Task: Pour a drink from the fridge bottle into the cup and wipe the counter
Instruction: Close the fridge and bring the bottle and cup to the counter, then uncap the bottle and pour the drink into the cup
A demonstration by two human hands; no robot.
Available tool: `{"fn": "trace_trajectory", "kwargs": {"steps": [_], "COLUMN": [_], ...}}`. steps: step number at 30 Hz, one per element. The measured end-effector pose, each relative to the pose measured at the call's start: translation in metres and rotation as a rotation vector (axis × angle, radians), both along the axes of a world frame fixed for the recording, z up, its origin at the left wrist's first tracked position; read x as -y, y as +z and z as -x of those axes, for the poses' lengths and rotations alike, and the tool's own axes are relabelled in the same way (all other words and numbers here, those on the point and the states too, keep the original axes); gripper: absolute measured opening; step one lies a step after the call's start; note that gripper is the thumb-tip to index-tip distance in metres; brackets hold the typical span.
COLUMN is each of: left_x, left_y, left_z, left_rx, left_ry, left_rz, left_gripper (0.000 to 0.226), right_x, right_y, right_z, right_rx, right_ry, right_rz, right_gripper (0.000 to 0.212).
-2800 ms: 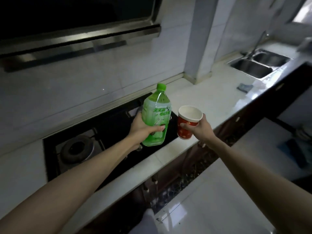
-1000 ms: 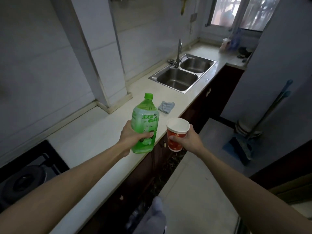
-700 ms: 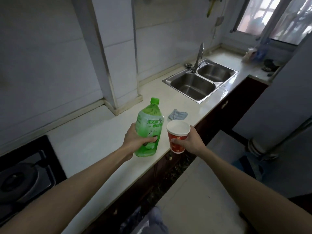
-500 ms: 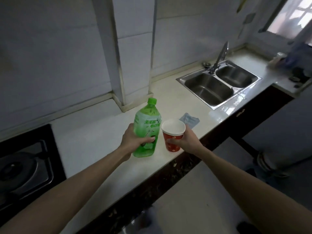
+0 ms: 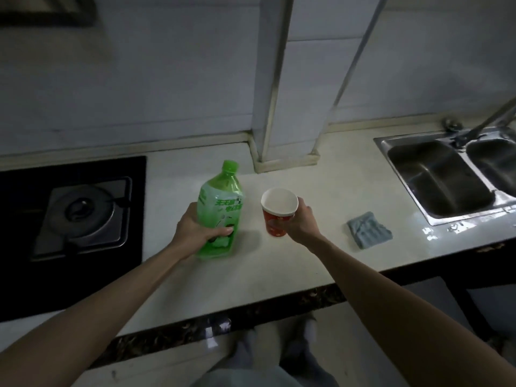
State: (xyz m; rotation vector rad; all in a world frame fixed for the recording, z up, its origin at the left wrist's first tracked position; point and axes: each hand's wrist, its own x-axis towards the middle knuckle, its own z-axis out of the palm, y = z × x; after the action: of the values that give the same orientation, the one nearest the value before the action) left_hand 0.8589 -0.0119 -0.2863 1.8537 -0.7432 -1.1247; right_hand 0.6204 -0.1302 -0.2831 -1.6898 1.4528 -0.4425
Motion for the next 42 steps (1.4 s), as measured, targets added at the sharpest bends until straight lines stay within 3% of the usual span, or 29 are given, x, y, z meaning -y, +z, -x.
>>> {"fn": "trace_trajectory", "kwargs": {"steps": [5,13,18,24,27,29,33,34,38,42], "left_x": [-0.01,0.01,0.022,0.037,0.045,0.05,0.057,0.06,0.068,0.07], "left_y": [0.002,-0.004,-0.001,0.005,0.013,0.02,0.038,0.043,0.061,0.073], "left_z": [0.006,0.057,0.091,0.122,0.129,0.13,0.128,0.126,0.123,0.121], "left_rx": [-0.019,-0.047,0.012,0.051,0.088,0.108,0.15,0.168,0.277,0.417], "left_ry": [0.141,0.306,0.309,0.285,0.253,0.237,0.226,0.221,0.189,0.149], "left_rz": [-0.011,-0.052,-0.079,-0.096,-0.091,-0.08,-0.053,-0.048,-0.018,0.009], "left_gripper": [0.098,0.094,0.087,0.08,0.08,0.081,0.081,0.082,0.08,0.08], "right_x": [0.019,0.076,0.081,0.091,0.089,0.099,0.122,0.126,0.126,0.122], "right_y": [-0.015,-0.079,-0.076,-0.09,-0.058,-0.032,0.048,0.07,0.132,0.142], "right_z": [-0.012,0.009,0.028,0.051,0.069,0.076,0.052,0.042,0.006,-0.013], "right_rx": [0.031,0.022,0.079,0.106,0.044,0.017,0.106,0.095,-0.127,-0.393], "right_ry": [0.047,-0.064,-0.064,0.042,0.113,0.035,0.043,0.11,0.401,0.48], "right_rz": [-0.015,-0.008,0.06,-0.029,0.059,0.179,0.235,0.228,0.42,0.7], "right_gripper": [0.059,0.087,0.084,0.087,0.072,0.059,0.016,0.019,0.063,0.068]}}
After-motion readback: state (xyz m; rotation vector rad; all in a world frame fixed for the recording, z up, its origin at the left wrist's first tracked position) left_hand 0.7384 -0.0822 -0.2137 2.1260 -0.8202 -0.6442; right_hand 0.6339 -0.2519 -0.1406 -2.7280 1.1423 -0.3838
